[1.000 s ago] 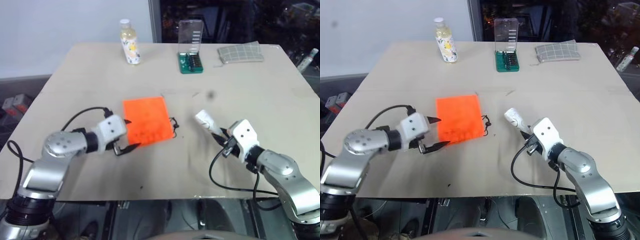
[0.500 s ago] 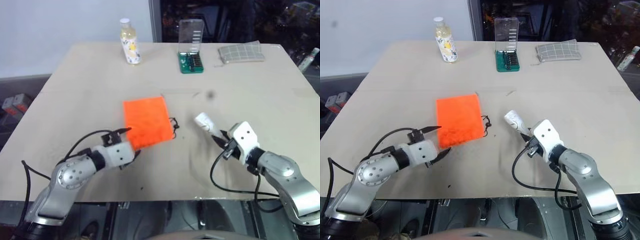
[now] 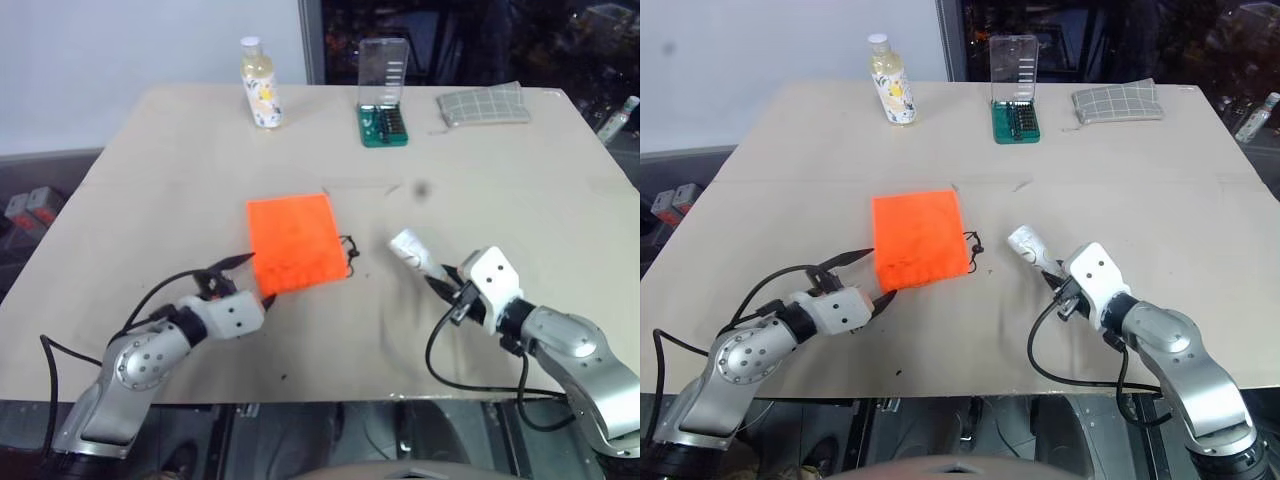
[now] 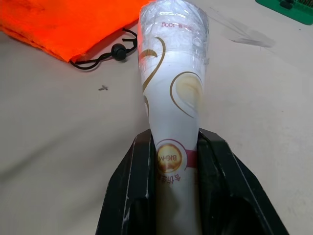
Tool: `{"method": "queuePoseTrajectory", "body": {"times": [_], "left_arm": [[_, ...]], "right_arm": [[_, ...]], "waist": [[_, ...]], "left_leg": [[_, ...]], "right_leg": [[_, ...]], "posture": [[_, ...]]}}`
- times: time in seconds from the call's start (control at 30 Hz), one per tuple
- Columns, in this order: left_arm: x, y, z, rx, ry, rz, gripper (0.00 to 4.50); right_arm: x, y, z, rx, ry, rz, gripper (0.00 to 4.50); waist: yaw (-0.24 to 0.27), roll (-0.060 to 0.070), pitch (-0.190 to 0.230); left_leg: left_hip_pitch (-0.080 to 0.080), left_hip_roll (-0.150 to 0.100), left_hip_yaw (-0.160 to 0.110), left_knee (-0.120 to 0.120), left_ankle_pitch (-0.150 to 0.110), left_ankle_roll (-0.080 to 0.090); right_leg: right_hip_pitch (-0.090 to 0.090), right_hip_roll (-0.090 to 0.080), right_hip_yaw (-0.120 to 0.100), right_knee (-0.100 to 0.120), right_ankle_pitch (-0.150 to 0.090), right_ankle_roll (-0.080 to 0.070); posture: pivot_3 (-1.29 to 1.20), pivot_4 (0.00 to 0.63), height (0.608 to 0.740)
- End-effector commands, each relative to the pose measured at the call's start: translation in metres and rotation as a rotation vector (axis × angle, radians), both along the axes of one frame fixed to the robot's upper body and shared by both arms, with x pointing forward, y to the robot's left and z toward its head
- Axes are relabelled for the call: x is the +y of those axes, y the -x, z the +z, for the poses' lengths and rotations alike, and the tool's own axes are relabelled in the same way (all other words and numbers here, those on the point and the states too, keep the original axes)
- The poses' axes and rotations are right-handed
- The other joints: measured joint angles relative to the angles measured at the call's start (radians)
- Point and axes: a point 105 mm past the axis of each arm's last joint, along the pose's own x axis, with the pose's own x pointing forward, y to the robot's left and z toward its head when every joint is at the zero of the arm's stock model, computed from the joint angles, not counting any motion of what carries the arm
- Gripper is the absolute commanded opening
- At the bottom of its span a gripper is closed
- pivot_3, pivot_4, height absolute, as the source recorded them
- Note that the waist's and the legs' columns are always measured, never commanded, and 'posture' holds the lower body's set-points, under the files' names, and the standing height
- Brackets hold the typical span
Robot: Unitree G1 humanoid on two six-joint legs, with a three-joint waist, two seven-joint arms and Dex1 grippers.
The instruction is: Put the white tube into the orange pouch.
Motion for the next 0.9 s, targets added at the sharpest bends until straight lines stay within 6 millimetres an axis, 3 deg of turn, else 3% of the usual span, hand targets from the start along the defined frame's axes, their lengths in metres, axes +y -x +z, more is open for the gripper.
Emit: {"method": "queuePoseTrajectory", "body": {"times": [0.03, 0.37, 0.57, 0.83, 0.9], "left_arm": [[-0.003, -0.003, 0.006, -0.038, 0.021, -0.007, 4.45], [-0.015, 0.005, 0.004, -0.004, 0.069, -0.072, 4.45], [-0.011, -0.007, 0.006, -0.050, 0.032, -0.020, 4.45], [-0.019, -0.014, 0.007, -0.071, 0.044, -0.023, 4.45], [-0.023, -0.016, 0.007, -0.066, 0.055, -0.032, 3.94]], "right_arm": [[0.002, 0.005, 0.016, -0.065, -0.004, 0.023, 0.92], [0.003, 0.007, 0.016, -0.063, -0.001, 0.025, 0.92], [0.003, 0.008, 0.016, -0.061, -0.001, 0.025, 0.92], [0.002, 0.008, 0.016, -0.059, -0.002, 0.020, 0.92], [0.002, 0.009, 0.016, -0.059, -0.001, 0.020, 0.92]], "waist": [[0.000, 0.000, 0.000], [0.000, 0.000, 0.000], [0.001, 0.000, 0.000], [0.000, 0.000, 0.000], [0.000, 0.000, 0.000]], "left_leg": [[0.000, 0.000, 0.000, 0.000, 0.000, 0.000], [0.000, 0.000, 0.000, 0.000, 0.000, 0.000], [0.000, 0.000, 0.000, 0.000, 0.000, 0.000], [0.000, 0.000, 0.000, 0.001, 0.000, 0.000], [0.000, 0.000, 0.000, 0.001, 0.000, 0.000]], "right_leg": [[0.000, 0.000, 0.000, 0.000, 0.000, 0.000], [0.000, 0.000, 0.000, 0.000, -0.001, 0.001], [0.000, 0.000, 0.000, 0.000, -0.001, 0.001], [0.000, 0.000, 0.000, 0.000, 0.000, 0.000], [0.000, 0.000, 0.000, 0.000, 0.000, 0.000]], "posture": [[0.00, 0.150, 0.740], [0.00, 0.150, 0.740], [0.00, 0.150, 0.740], [0.00, 0.150, 0.740], [0.00, 0.150, 0.740]]}}
